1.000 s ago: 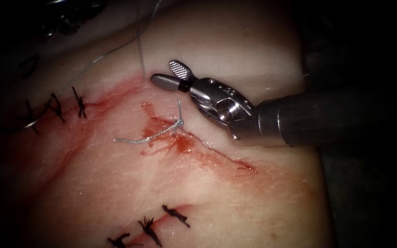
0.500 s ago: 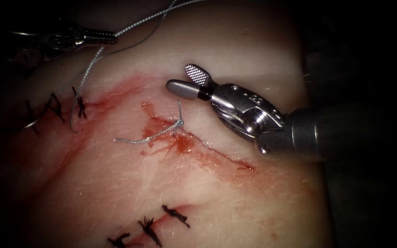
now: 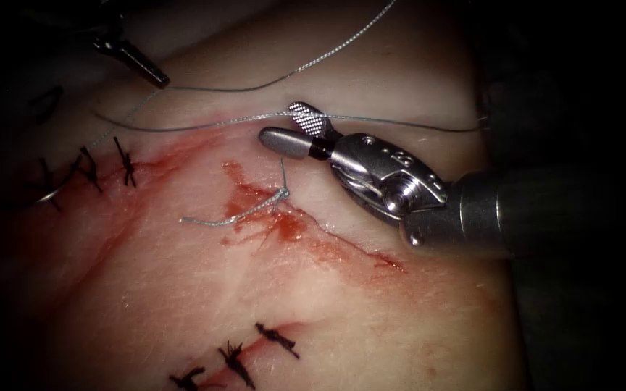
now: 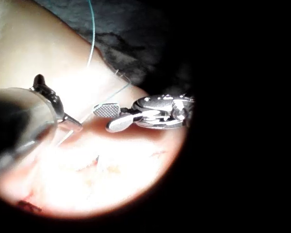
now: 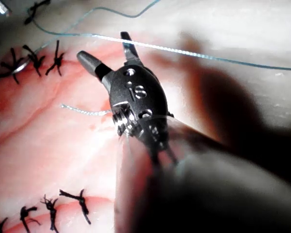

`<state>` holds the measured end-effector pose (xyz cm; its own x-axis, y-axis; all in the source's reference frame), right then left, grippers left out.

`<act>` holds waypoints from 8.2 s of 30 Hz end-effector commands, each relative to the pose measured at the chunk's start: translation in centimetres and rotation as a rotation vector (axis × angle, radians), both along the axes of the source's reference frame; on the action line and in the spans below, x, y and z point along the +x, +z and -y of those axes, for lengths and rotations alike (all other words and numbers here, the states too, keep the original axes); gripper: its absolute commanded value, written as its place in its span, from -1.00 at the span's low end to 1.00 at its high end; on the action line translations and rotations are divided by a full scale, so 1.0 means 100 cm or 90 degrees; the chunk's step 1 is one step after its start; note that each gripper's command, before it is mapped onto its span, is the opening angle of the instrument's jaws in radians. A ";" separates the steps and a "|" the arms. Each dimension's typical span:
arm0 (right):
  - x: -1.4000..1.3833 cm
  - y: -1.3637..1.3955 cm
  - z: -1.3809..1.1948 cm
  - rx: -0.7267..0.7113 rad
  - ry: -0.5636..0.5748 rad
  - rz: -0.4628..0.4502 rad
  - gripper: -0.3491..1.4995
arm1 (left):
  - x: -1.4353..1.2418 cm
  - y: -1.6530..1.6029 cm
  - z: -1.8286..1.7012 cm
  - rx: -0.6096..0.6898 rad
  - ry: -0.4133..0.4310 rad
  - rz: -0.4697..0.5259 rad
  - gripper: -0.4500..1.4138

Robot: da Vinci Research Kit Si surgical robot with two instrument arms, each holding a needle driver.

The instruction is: Wound Closure

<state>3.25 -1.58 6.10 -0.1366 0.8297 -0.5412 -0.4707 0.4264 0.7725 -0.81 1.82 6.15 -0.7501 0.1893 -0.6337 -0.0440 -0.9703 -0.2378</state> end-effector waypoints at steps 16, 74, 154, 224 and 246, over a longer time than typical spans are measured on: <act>0.0008 -0.0035 0.0022 0.026 -0.058 -0.035 0.93 | -0.0015 -0.0007 0.0117 0.255 0.060 0.173 0.04; 0.0014 -0.0038 0.0031 0.047 -0.057 -0.044 0.93 | -0.0033 0.0127 0.0174 0.247 0.073 -0.044 0.55; 0.0076 0.0074 0.0033 -0.076 -0.169 0.095 0.93 | -0.0088 0.0080 0.0082 0.238 -0.210 0.009 -1.00; -0.0105 -0.0021 -0.0055 -0.048 0.030 0.092 0.64 | 0.0065 0.0061 0.0153 0.270 0.133 -0.132 0.79; -0.0106 -0.0035 -0.0061 -0.046 0.040 0.078 0.71 | 0.0036 0.0091 0.0178 0.045 0.362 -0.155 0.91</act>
